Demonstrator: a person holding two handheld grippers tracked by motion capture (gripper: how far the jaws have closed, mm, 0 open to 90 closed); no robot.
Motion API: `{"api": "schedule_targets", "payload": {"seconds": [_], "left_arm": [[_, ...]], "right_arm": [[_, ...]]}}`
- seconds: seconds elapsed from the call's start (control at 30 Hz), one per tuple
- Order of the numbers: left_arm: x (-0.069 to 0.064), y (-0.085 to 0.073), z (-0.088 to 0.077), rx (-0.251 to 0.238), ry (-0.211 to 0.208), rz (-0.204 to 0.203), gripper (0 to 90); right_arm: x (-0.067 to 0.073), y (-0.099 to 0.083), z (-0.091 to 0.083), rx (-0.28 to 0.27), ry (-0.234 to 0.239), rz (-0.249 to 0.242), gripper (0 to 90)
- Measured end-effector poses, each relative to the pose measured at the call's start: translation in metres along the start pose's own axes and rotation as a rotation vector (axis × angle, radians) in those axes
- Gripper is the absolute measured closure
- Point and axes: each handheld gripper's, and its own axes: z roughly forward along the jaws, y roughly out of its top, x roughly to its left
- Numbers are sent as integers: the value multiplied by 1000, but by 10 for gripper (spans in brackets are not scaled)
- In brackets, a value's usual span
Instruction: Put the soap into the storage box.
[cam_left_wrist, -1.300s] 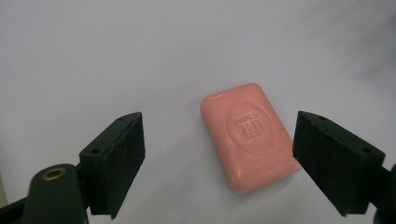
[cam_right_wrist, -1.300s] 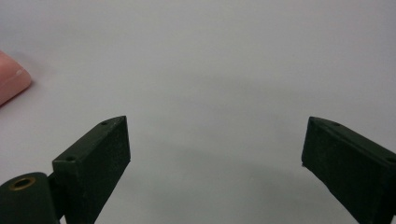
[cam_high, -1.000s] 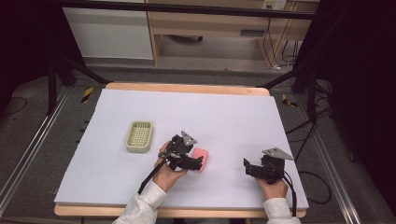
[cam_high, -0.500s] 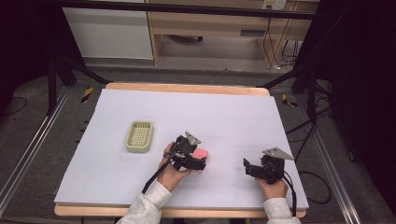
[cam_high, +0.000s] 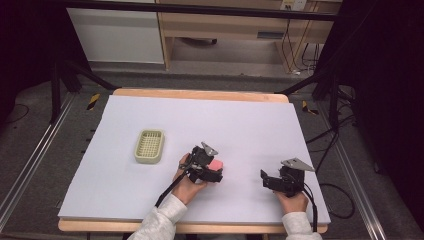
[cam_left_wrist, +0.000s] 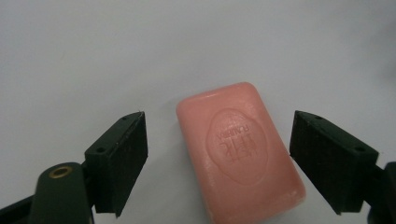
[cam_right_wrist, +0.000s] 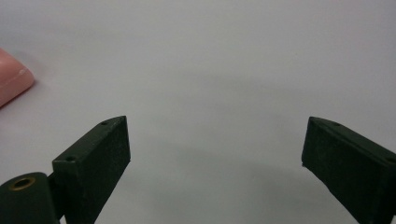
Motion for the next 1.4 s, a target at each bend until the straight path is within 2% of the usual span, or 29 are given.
{"api": "schedule_targets", "payload": {"seconds": [0.37,0.7,1.4], "left_arm": [[-3,0,10,22,0,-3,181],[-6,0,17,39,0,-26,209],[-7,-2,24,74,-21,-51,264]], "right_arm": [[0,0,0,0,1,0,82],[0,0,0,1,-1,-1,82],[0,0,0,2,-2,-6,82]]}}
